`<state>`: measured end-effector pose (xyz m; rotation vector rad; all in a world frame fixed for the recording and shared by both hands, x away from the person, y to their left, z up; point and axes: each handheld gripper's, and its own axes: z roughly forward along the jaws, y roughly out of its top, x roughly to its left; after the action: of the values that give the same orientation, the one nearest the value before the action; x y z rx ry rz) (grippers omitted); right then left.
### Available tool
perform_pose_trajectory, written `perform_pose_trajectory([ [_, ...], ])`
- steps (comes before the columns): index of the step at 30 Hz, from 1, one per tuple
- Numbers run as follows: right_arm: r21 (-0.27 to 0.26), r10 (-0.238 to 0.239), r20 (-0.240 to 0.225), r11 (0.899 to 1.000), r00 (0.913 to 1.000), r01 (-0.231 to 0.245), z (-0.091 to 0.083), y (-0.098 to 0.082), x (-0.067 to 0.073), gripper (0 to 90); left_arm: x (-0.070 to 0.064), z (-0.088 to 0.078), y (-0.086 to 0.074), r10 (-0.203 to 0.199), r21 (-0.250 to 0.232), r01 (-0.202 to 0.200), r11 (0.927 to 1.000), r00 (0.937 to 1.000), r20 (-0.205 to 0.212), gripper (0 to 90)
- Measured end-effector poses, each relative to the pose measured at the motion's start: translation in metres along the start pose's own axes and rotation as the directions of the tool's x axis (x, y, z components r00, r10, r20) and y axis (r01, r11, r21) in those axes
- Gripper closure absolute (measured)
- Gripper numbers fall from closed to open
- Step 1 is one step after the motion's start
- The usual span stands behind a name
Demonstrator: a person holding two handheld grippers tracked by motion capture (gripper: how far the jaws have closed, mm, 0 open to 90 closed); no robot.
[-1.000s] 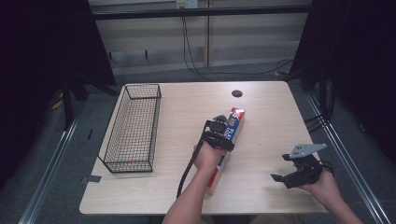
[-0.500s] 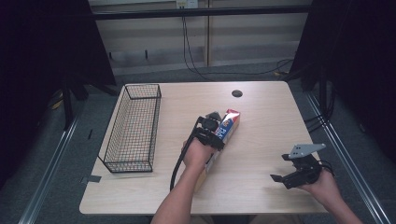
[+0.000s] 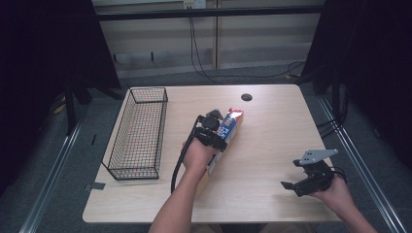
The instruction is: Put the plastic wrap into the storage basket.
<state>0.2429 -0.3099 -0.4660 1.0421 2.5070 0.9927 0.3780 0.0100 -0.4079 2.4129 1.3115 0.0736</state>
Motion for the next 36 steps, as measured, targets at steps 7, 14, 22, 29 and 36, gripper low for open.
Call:
perform_pose_trajectory([
  [7,-0.013,-0.002,-0.010,1.000,1.0000,0.002,0.000,0.000,-0.001,6.0,0.009,-0.008,0.000,-0.028,-0.007,0.028,0.9996,0.9996,-0.003,43.3],
  [14,-0.004,-0.005,-0.003,1.000,1.0000,0.005,0.001,0.001,0.000,5.7,0.018,-0.020,0.000,-0.050,-0.017,0.050,0.9986,0.9987,-0.011,43.3],
  [22,-0.007,-0.004,-0.008,1.000,1.0000,0.004,0.001,0.001,0.000,5.7,0.027,-0.032,0.000,-0.076,-0.023,0.076,0.9968,0.9969,-0.017,43.2],
  [29,-0.004,-0.004,-0.007,1.000,1.0000,0.003,0.001,0.001,0.000,5.7,0.033,-0.040,0.000,-0.096,-0.022,0.095,0.9952,0.9952,-0.020,43.2],
  [36,-0.008,-0.005,-0.004,1.000,1.0000,0.005,0.001,0.001,0.000,5.7,0.038,-0.047,0.000,-0.109,-0.020,0.109,0.9939,0.9934,-0.034,43.3],
])
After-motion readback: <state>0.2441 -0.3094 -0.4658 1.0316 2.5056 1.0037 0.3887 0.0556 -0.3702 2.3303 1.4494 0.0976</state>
